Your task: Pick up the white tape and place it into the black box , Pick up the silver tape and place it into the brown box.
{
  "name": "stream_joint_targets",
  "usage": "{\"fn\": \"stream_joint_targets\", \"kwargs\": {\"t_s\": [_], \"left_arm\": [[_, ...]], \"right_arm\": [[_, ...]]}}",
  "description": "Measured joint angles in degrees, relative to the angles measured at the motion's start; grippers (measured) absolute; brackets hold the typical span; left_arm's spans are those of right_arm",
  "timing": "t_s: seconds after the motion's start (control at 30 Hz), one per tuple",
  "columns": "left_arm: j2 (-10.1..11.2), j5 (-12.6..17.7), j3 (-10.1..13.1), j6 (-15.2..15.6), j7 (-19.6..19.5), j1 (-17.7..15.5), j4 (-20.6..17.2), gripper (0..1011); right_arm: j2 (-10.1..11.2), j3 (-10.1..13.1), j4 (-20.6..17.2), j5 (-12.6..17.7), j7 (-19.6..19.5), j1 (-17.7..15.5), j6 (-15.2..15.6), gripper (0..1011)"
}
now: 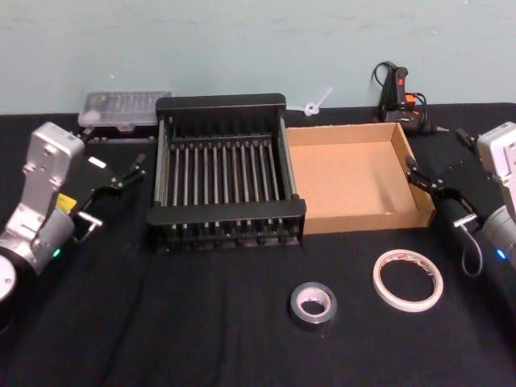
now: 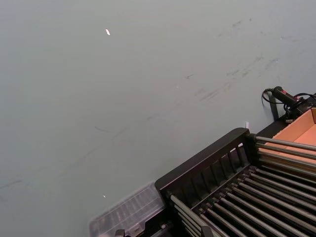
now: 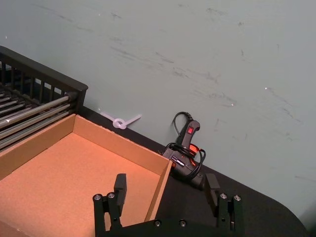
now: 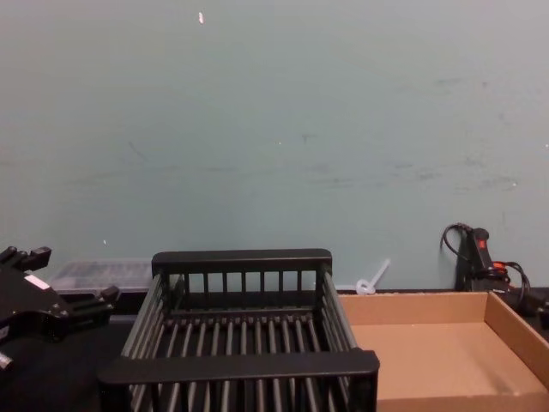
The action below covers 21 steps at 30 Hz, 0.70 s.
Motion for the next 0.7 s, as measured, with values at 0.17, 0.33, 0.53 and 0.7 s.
{"fn": "stream_joint_targets", "kwargs": {"t_s": [0.17, 0.33, 0.53, 0.7], "left_arm": [[0.0, 0.0, 0.0, 0.0, 0.0, 0.0, 0.0, 1001], [0.0, 0.0, 0.0, 0.0, 0.0, 0.0, 0.0, 1002], [0.0, 0.0, 0.0, 0.0, 0.0, 0.0, 0.0, 1001], [0.0, 0.0, 0.0, 0.0, 0.0, 0.0, 0.0, 1001]], "right_arm": [[0.0, 0.0, 0.0, 0.0, 0.0, 0.0, 0.0, 1002], [0.0, 0.0, 0.0, 0.0, 0.0, 0.0, 0.0, 1002], [-0.2, 0.5, 0.0, 0.0, 0.5, -0.1, 0.0, 1002], [-0.3, 1.5, -0.4, 0.4, 1.8, -0.7, 0.0, 1002]]}}
